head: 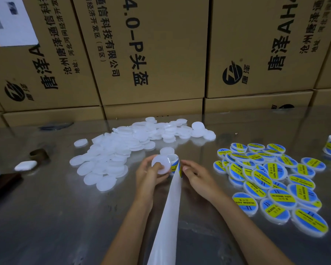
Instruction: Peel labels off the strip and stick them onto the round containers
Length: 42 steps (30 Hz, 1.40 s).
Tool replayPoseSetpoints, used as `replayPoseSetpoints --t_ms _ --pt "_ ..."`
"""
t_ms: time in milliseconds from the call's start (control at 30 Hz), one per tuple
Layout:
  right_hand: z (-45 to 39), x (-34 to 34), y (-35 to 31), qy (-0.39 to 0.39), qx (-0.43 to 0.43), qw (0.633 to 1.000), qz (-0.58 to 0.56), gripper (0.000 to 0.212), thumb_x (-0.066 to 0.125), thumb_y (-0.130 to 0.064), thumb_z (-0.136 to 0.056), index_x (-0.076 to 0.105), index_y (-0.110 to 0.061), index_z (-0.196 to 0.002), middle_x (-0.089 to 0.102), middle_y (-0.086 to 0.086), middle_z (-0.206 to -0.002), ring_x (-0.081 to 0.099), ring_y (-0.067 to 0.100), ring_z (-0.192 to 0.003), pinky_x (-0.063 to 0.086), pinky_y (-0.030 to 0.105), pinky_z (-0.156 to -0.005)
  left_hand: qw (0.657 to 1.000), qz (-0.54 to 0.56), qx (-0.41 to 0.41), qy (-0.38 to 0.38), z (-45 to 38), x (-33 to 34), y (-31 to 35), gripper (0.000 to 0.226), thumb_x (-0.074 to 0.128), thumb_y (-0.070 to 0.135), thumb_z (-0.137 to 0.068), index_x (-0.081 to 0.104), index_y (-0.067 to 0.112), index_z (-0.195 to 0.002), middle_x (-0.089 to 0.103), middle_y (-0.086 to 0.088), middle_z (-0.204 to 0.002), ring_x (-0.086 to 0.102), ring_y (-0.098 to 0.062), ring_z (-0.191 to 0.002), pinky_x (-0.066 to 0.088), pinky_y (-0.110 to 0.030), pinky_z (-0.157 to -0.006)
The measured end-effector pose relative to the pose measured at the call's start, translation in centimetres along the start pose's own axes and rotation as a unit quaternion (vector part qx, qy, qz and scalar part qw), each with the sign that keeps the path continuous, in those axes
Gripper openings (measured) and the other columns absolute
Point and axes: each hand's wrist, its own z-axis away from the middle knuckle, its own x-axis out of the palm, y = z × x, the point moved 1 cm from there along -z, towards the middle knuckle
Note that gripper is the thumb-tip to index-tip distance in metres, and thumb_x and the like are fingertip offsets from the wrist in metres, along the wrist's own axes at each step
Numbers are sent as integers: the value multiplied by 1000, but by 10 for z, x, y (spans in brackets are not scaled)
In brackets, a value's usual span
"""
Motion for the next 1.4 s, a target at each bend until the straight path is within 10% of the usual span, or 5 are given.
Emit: replayPoseSetpoints --t_ms 300,600,933,1167,1400 --pt "9 -1 -5 3 -37 998 -47 21 62 -10 -94 66 -17 -113 72 6 -103 67 15 -99 52 20 -87 996 11 -46 -76 1 15 -5 29 50 -3 -91 68 15 -106 78 -7 -90 76 -23 -76 58 -27 -59" --pt "10 0 -2 83 9 996 -40 20 84 -19 -76 66 -20 -86 67 3 -81 60 11 -71 55 28 -72 997 21 -65 -45 -11 17 -3 32 52 -7 -89 66 13 -109 70 -22 -106 70 -40 -86 58 -43 -78" --pt "18 -2 -2 116 -2 993 -23 27 84 -25 -74 59 -17 -71 58 -6 -60 52 9 -58 51 40 -66 993 -67 22 -97 1 15 1 36 74 10 -86 69 28 -117 77 -1 -104 74 -15 -93 57 -21 -70" --pt "25 -2 -9 109 -118 983 94 22 79 -15 -76 58 -14 -70 52 -10 -66 48 9 -70 43 29 -65 982 -115 34 -143 2 18 0 37 73 7 -88 64 26 -117 79 3 -92 74 -13 -89 56 -19 -71" --pt "33 -8 -23 23 -42 997 -66 14 65 10 -76 65 -4 -76 56 -3 -65 42 -1 -51 36 10 -55 987 -102 43 -120 2 16 2 34 72 1 -87 63 21 -113 78 9 -81 73 -3 -76 53 -14 -62"
